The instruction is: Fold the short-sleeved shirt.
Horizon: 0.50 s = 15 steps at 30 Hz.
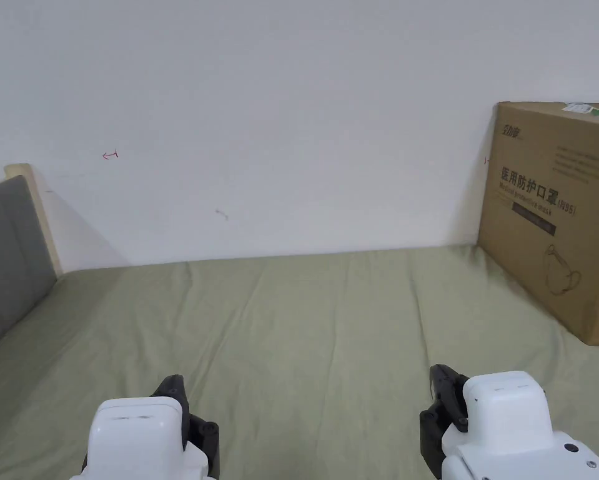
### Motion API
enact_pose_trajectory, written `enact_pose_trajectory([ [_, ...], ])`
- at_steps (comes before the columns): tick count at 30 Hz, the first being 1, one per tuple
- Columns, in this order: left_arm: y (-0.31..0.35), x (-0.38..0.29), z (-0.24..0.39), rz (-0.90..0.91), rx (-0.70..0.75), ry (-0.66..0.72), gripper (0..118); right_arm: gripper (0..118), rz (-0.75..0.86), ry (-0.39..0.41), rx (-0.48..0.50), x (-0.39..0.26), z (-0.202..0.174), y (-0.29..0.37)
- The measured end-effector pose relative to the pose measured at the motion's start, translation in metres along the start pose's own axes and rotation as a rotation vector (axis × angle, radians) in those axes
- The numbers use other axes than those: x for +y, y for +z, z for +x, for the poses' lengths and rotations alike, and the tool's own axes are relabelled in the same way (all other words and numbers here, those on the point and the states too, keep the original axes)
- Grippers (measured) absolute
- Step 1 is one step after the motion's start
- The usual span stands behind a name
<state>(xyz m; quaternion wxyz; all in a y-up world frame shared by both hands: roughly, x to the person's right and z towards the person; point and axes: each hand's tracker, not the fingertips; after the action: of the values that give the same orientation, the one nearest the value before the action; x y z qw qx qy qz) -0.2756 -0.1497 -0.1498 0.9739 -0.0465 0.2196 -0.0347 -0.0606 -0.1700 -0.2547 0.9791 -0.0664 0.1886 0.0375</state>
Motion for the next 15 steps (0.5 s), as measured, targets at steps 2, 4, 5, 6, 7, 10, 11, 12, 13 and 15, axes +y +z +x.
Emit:
enact_pose_trajectory([
  [2,-0.002,0.002,0.002,-0.006,-0.001,0.009,0,0,0.004,-0.007,-0.001,0.004,0.002,-0.001],
  [4,-0.003,0.001,0.002,-0.015,0.001,0.004,0,0,0.002,-0.018,-0.005,0.006,0.006,-0.003],
  [5,-0.004,0.001,0.002,-0.019,0.002,0.0,0,0,0.002,-0.022,-0.007,0.006,0.007,-0.003],
  [6,-0.005,0.0,0.003,-0.023,0.001,-0.003,0,0,0.003,-0.023,-0.014,0.006,0.008,-0.004],
  [7,-0.006,0.0,0.003,-0.032,0.004,-0.002,0,1,0.003,-0.021,-0.02,0.007,0.008,-0.004],
  [10,-0.007,0.001,0.002,-0.037,0.012,0.017,0,12,-0.001,-0.014,-0.021,0.008,0.01,-0.005],
  [11,-0.008,0.002,0.001,-0.037,0.009,0.018,6,29,0.001,-0.014,-0.014,0.009,0.01,-0.006],
  [12,-0.01,0.003,0.0,-0.039,0.002,0.019,17,49,-0.002,-0.009,-0.007,0.01,0.01,-0.008],
  [13,-0.012,0.004,-0.001,-0.046,-0.003,0.022,33,74,-0.003,-0.003,-0.005,0.011,0.009,-0.009],
  [15,-0.015,0.005,-0.002,-0.059,-0.004,0.031,81,109,0.017,0.009,-0.01,0.011,0.008,-0.008],
])
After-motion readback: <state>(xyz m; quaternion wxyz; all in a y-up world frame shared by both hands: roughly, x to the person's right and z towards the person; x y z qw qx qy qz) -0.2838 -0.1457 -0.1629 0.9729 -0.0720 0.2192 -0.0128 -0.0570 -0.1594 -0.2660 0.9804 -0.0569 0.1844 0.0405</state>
